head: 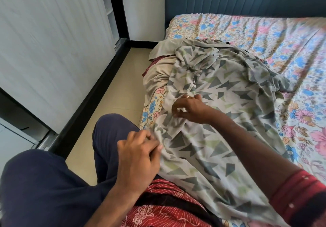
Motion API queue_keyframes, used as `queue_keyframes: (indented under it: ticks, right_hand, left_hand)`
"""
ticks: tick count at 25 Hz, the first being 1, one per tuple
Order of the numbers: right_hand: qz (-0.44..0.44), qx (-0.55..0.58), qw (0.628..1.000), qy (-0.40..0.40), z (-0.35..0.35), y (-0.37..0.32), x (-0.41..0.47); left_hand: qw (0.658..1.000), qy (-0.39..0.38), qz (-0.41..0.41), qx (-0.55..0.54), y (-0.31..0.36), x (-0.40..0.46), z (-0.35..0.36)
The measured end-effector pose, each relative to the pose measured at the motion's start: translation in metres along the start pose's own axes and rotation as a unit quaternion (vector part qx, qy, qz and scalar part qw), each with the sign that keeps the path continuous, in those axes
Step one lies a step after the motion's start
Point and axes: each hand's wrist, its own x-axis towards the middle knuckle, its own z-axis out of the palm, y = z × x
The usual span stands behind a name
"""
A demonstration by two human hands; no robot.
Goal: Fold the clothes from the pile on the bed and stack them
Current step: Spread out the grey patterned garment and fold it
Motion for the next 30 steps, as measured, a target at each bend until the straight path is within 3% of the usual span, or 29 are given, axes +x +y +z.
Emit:
queue_keyframes:
  ticks: [2,5,7,10,12,14,16,19,22,24,28,30]
  right_hand:
    - [-0.040,0.061,0.997,0.031,-0.015,0.019,-0.020]
    - [-0.057,0.108,0.992,0.026,-0.040,0.045,-0.058]
    - [-0.005,0.075,0.996,-0.052,-0.051,0.057,-0.077]
    - [0.106,-0.021,0.971,-0.212,-0.045,0.066,-0.085]
    - [0.106,0.011,0.980,-0.168,-0.044,0.071,-0.088]
    - [0.120,0.061,0.990,-0.052,-0.050,0.079,-0.094]
    - [0.173,0.095,0.977,0.086,-0.060,0.098,-0.099]
    - [0.282,0.147,0.900,0.299,-0.081,0.135,-0.113]
    - [0.414,0.202,0.767,0.447,-0.111,0.180,-0.141]
    - [0.491,0.269,0.689,0.460,-0.122,0.200,-0.158]
    - [0.524,0.356,0.655,0.412,-0.122,0.230,-0.167]
    - [0.541,0.421,0.605,0.405,-0.123,0.246,-0.164]
  left_hand:
    - [0.992,-0.049,0.086,-0.077,0.015,0.002,-0.003]
    - [0.951,-0.207,0.212,-0.093,0.052,0.005,0.007]
    - [0.911,-0.308,0.265,-0.063,0.078,0.010,0.022]
    - [0.861,-0.428,0.275,-0.036,0.098,0.021,0.043]
    - [0.845,-0.470,0.249,-0.047,0.103,0.034,0.054]
    - [0.844,-0.486,0.217,-0.073,0.107,0.055,0.064]
    - [0.851,-0.475,0.204,-0.092,0.116,0.082,0.076]
    - [0.862,-0.449,0.183,-0.147,0.142,0.125,0.107]
    - [0.865,-0.417,0.147,-0.238,0.180,0.164,0.143]
    - [0.867,-0.407,0.121,-0.260,0.201,0.180,0.167]
    - [0.884,-0.385,0.120,-0.235,0.233,0.196,0.202]
    - [0.891,-0.367,0.150,-0.220,0.248,0.200,0.211]
